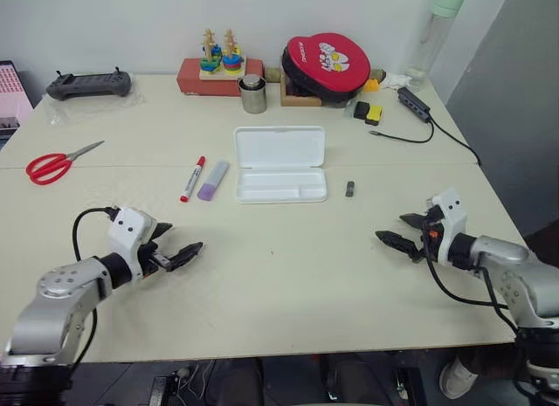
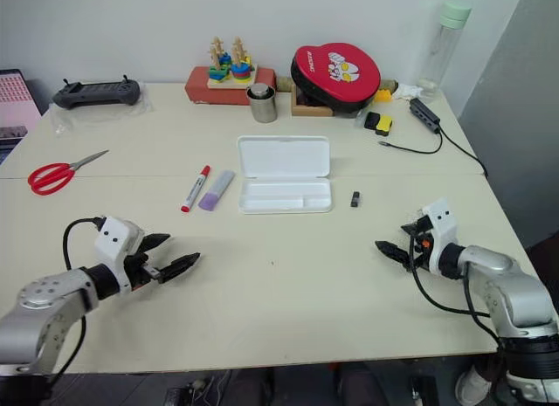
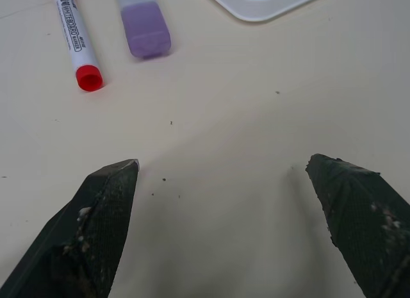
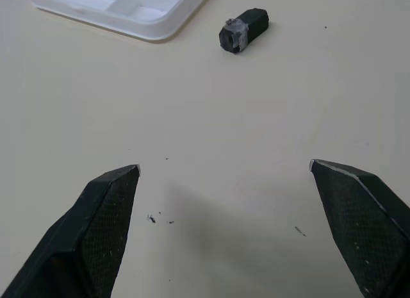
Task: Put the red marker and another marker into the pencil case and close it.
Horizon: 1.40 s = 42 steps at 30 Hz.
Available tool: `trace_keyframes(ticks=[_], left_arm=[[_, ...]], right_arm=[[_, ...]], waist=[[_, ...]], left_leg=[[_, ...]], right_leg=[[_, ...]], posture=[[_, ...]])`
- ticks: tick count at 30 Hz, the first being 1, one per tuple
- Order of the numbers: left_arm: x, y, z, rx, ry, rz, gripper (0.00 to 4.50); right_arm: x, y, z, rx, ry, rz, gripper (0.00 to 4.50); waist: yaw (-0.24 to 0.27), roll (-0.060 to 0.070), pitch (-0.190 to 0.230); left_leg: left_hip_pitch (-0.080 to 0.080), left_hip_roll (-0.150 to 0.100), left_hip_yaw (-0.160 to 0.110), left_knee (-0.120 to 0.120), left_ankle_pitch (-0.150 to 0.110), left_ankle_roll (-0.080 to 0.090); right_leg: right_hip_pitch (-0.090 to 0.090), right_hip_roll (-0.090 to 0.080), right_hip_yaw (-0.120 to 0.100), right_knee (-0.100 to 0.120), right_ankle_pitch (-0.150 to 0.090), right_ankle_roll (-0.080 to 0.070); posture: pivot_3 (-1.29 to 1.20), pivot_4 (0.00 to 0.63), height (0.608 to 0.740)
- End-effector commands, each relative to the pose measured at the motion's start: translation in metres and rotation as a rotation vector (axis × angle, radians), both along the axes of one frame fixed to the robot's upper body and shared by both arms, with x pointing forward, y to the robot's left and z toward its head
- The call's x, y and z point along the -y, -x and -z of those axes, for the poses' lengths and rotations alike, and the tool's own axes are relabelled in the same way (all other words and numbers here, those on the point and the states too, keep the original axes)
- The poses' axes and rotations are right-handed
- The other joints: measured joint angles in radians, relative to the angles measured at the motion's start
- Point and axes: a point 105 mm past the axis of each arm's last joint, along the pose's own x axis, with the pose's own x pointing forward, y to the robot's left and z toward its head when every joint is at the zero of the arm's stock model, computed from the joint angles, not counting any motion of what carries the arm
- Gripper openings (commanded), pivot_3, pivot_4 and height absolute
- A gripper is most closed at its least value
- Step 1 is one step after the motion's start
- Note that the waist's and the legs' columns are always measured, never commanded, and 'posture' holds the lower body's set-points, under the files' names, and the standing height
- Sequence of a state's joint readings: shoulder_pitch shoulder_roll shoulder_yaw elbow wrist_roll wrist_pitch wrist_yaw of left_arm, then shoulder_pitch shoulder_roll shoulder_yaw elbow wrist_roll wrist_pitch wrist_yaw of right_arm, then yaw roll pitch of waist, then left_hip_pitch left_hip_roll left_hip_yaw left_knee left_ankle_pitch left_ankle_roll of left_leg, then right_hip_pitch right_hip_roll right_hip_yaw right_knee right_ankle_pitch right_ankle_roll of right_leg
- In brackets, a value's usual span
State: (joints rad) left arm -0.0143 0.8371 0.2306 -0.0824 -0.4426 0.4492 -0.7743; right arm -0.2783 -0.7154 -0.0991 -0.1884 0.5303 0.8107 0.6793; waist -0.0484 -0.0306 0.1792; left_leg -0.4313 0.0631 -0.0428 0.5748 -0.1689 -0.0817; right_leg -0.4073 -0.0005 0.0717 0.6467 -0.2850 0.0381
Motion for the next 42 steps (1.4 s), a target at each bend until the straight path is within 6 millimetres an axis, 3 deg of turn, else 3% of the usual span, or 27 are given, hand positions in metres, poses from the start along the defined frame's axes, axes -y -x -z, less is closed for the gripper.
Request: trace_keyframes(ticks=[1,23,35,42], left_arm=[[-0.005,-0.003,-0.013,0.021,-0.025,0.022,4.5],[0.013,-0.011,-0.013,-0.004,-0.033,0.119,4.5],[0.016,-0.012,-0.009,-0.003,-0.022,0.126,4.5],[0.071,-0.046,-0.016,0.083,-0.021,0.294,4.5]], right_arm=[[0.002,-0.002,-0.02,0.045,-0.002,-0.019,4.47],[-0.004,0.005,-0.027,0.074,-0.068,-0.056,4.47],[-0.002,0.011,-0.026,0.07,-0.066,-0.081,4.47],[-0.049,0.016,-0.069,0.211,-0.189,-0.298,4.47]], waist=[[0.0,0.0,0.0],[0.004,-0.001,0.0],[0.008,-0.001,0.0],[0.019,-0.001,0.0]], left_leg=[[0.0,0.0,0.0,0.0,0.0,0.0],[-0.001,0.0,-0.001,0.003,0.0,0.001],[0.0,0.001,-0.002,0.018,0.0,0.001],[0.0,0.001,-0.002,0.021,0.0,0.002]], right_leg=[[0.0,0.0,0.0,0.0,0.0,0.0],[0.0,0.002,-0.001,0.007,0.003,0.005],[0.001,0.003,0.0,0.018,0.004,0.006],[0.003,0.004,0.001,0.018,0.008,0.011]], posture=[[0.0,0.15,0.74],[0.0,0.15,0.74],[0.0,0.15,0.74],[0.0,0.15,0.74]])
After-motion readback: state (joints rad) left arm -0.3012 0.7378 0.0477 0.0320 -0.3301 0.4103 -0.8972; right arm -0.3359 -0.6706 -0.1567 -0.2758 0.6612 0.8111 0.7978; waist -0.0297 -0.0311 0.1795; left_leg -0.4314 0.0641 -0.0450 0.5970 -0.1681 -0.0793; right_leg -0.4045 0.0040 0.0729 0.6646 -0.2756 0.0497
